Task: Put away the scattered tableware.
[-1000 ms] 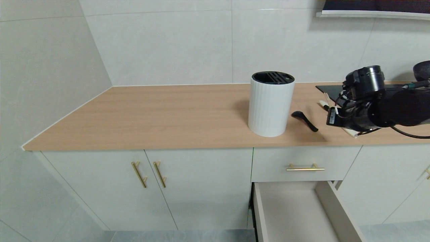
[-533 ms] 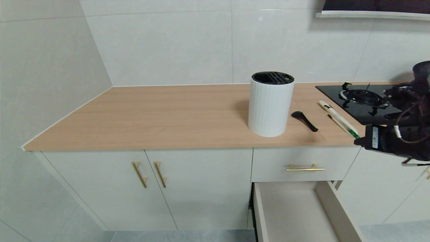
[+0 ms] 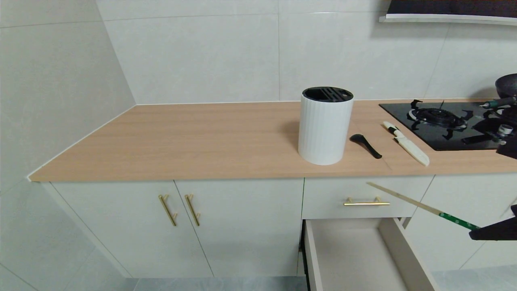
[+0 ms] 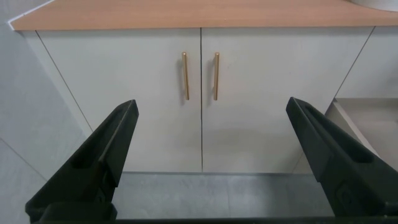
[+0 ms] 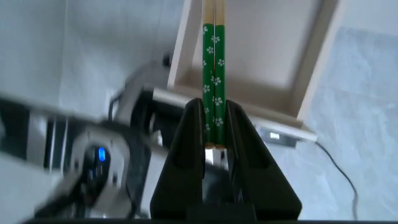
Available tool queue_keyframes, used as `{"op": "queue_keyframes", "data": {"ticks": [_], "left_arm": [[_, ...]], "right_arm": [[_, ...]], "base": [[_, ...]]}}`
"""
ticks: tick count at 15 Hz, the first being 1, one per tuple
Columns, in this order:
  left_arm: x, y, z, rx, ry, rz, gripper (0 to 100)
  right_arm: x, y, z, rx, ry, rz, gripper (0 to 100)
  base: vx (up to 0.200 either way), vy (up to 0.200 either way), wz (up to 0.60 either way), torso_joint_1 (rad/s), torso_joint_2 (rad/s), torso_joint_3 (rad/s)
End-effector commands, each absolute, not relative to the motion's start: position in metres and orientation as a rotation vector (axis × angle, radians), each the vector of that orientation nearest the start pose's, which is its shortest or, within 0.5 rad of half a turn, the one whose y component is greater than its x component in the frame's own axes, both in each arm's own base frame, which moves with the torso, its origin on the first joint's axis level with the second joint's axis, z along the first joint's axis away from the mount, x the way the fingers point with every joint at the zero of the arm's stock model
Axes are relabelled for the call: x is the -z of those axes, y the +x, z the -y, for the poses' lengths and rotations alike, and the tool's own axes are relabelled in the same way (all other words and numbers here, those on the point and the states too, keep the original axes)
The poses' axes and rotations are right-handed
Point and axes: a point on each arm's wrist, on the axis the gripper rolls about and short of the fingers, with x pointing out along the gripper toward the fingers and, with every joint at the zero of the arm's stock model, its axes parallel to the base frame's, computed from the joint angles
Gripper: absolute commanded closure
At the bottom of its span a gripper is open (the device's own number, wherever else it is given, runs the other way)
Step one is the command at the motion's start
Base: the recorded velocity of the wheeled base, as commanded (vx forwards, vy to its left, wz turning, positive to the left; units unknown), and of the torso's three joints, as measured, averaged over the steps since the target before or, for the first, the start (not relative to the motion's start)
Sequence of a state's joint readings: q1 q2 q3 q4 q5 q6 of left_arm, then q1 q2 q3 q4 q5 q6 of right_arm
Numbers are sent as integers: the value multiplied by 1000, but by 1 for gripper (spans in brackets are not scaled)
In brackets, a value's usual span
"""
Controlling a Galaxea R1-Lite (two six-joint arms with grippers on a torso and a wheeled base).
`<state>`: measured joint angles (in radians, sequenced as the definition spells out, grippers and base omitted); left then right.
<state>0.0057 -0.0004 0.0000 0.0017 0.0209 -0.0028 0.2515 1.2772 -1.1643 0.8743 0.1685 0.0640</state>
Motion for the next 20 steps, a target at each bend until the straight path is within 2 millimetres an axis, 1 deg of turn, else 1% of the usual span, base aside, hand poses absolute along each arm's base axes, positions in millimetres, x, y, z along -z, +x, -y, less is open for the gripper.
{"op": "queue_keyframes", "data": {"ticks": [1, 2, 5, 6, 7, 8, 9, 12, 15, 20], "left_arm": [[-75, -23, 0, -28, -3, -1, 0], [-75, -23, 0, -28, -3, -1, 0], [-75, -23, 0, -28, -3, -1, 0], [-75, -23, 0, -28, -3, -1, 0], [-75, -23, 0, -28, -3, -1, 0], [-75, -23, 0, -28, -3, -1, 0], [-75, -23, 0, -28, -3, -1, 0], [-75, -23, 0, -28, -3, -1, 0], [-75, -23, 0, -28, -3, -1, 0], [-75, -23, 0, -28, -3, -1, 0]], "right_arm": [[-241, 158, -56, -398, -28, -1128, 100], [-228, 172, -65, -409, -47, -1213, 100], [-192, 206, -78, -359, -37, -1396, 100], [-181, 214, -81, -352, -42, -1437, 100], [-180, 215, -82, -351, -43, -1443, 100], [-159, 230, -88, -332, -57, -1527, 100], [-151, 235, -90, -326, -61, -1553, 100], [-141, 244, -93, -307, -38, -1544, 100], [-141, 249, -96, -286, 1, -1499, 100], [-137, 255, -98, -252, 47, -1414, 100]], "base": [[0, 0, 0, 0, 0, 0], [0, 0, 0, 0, 0, 0], [0, 0, 0, 0, 0, 0], [0, 0, 0, 0, 0, 0], [0, 0, 0, 0, 0, 0], [0, 0, 0, 0, 0, 0], [0, 0, 0, 0, 0, 0], [0, 0, 0, 0, 0, 0], [0, 0, 0, -9, 27, 22], [0, 0, 0, -166, 413, 235]]}}
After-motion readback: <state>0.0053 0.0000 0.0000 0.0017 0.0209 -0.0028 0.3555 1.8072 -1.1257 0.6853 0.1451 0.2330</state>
